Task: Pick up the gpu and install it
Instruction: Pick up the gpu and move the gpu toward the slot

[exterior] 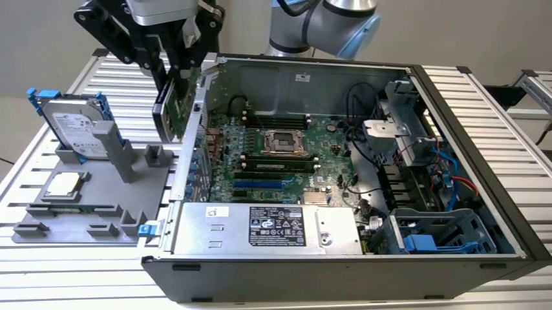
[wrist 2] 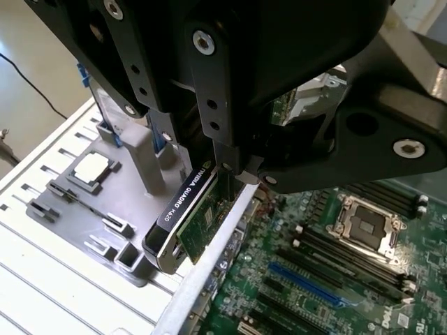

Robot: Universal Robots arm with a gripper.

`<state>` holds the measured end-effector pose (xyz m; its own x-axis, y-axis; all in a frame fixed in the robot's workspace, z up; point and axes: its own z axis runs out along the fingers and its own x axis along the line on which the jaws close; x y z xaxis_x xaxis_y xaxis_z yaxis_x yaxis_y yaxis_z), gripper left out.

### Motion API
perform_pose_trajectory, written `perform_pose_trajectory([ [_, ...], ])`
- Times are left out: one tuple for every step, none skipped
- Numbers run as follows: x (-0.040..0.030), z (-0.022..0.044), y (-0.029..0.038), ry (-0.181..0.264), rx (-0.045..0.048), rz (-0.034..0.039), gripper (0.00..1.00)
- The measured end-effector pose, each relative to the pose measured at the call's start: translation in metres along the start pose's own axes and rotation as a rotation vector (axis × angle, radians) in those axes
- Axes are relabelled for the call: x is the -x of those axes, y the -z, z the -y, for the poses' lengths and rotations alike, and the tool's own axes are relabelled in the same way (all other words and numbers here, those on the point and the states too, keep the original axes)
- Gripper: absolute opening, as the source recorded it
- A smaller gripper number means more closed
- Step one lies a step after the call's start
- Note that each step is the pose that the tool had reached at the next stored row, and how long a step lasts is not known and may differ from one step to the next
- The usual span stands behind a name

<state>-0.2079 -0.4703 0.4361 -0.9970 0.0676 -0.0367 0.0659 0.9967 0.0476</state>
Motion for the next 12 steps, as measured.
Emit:
perform_pose_trajectory([
  [0.0015,-0.0001,-0.0001,0.000,0.0000,0.0000,0.00],
  [0.0028,-0.0002,-0.0001,0.000,-0.0001,0.0000,0.00],
  [0.0042,-0.0003,-0.0002,0.000,0.0000,0.0000,0.00],
  [0.0057,-0.0004,-0.0002,0.000,0.0000,0.0000,0.00],
  [0.0070,-0.0004,-0.0003,0.000,0.0000,0.0000,0.00],
  [0.0083,-0.0005,-0.0004,0.000,0.0000,0.0000,0.00],
  [0.0097,-0.0006,-0.0004,0.000,0.0000,0.0000,0.00],
  [0.0111,-0.0007,-0.0005,0.000,0.0000,0.0000,0.00],
  [0.0125,-0.0008,-0.0005,0.000,0.0000,-0.0001,0.00],
  [0.0138,-0.0009,-0.0006,0.000,0.0000,0.0000,0.00],
  [0.0153,-0.0010,-0.0006,0.000,0.0001,0.0000,0.00],
  [0.0166,-0.0011,-0.0007,0.000,0.0001,0.0000,0.00],
])
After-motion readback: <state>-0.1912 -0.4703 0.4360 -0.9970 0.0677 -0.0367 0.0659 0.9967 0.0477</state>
